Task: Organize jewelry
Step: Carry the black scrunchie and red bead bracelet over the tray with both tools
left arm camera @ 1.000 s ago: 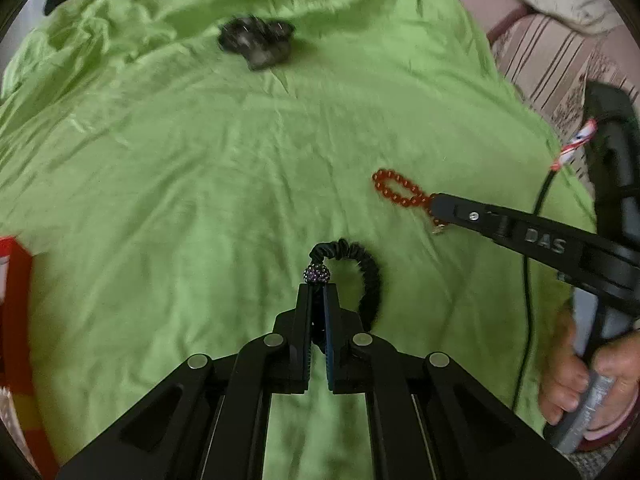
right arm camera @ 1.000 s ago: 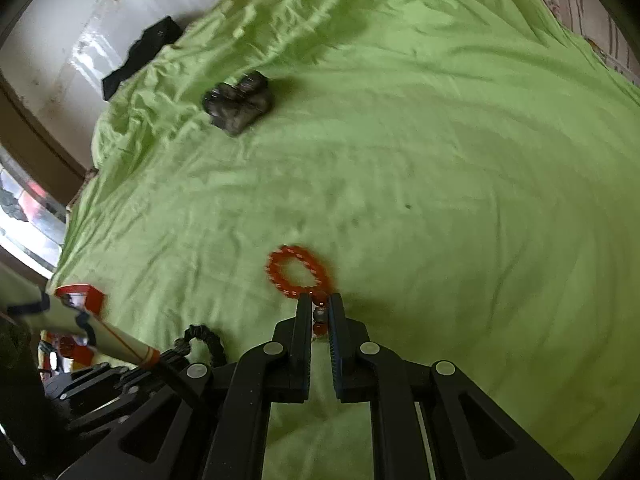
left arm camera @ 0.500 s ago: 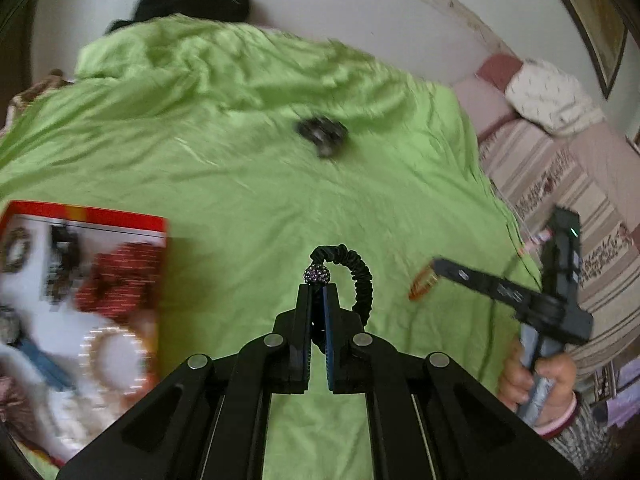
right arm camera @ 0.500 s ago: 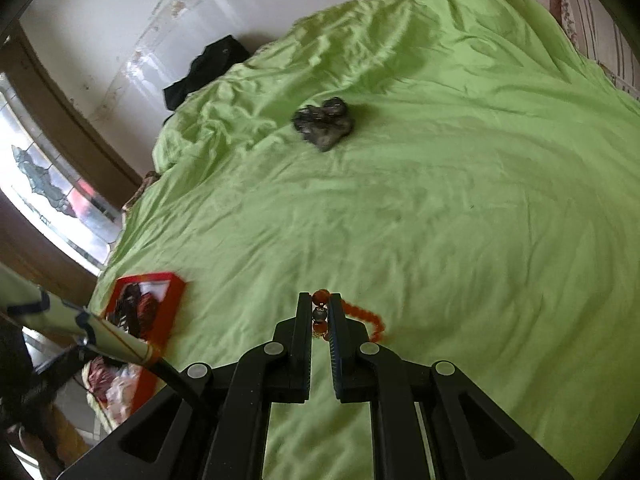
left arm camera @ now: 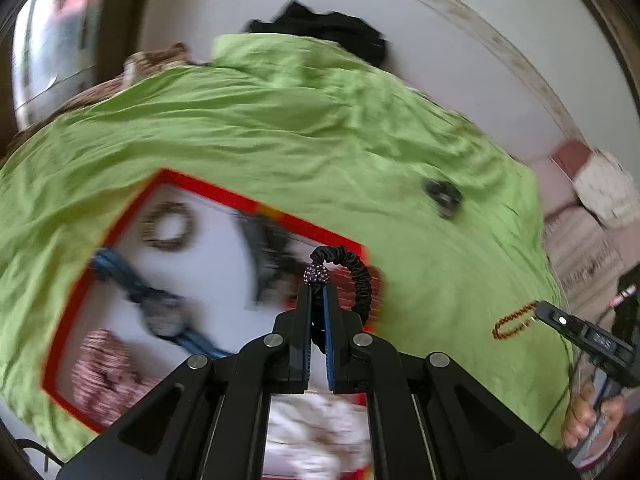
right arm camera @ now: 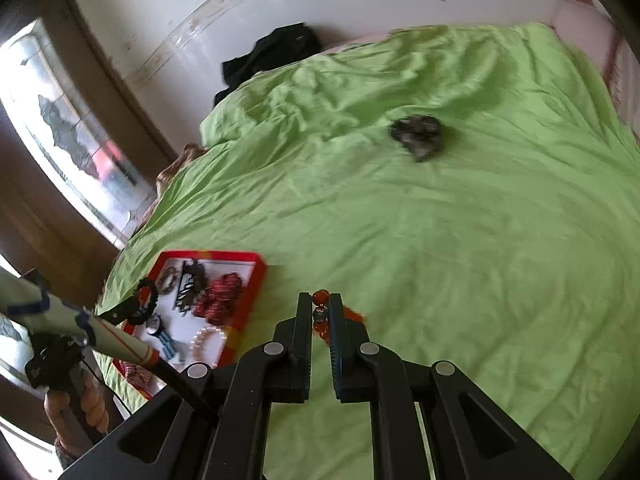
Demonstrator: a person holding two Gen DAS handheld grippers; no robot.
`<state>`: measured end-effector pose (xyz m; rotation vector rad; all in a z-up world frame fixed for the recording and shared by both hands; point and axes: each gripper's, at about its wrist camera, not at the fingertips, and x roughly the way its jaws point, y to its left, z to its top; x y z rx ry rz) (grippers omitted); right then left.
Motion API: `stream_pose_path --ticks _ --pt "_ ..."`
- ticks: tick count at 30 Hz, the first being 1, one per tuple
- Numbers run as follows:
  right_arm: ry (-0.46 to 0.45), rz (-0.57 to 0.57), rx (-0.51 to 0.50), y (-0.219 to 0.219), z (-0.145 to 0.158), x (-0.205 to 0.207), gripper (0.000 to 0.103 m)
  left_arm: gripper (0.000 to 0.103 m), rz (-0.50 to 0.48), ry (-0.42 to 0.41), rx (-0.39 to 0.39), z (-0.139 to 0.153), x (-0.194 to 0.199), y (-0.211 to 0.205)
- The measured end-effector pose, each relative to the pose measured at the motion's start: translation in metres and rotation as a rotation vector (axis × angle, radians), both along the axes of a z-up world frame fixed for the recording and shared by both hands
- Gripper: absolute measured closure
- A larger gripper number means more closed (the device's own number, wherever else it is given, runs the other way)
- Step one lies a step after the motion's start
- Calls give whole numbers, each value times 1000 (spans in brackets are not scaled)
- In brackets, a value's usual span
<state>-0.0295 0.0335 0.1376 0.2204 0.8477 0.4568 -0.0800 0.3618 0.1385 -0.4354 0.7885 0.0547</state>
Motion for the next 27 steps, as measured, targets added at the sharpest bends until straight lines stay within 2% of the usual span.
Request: stream_pose_path --ticks 3,8,15,21,27 --pt "5 40 -14 34 3 3 94 98 74 28 -2 -7 -5 35" --pt "20 129 -43 96 0 4 94 98 113 66 -51 -26 -5 71" --pt "44 264 -72 183 -11 -1 94 98 110 73 -84 -43 13 87" --pt "76 351 -100 243 -29 -6 94 98 142 110 -11 -54 30 90" --pt "85 387 -136 277 -45 -8 94 98 152 139 -70 -70 36 104"
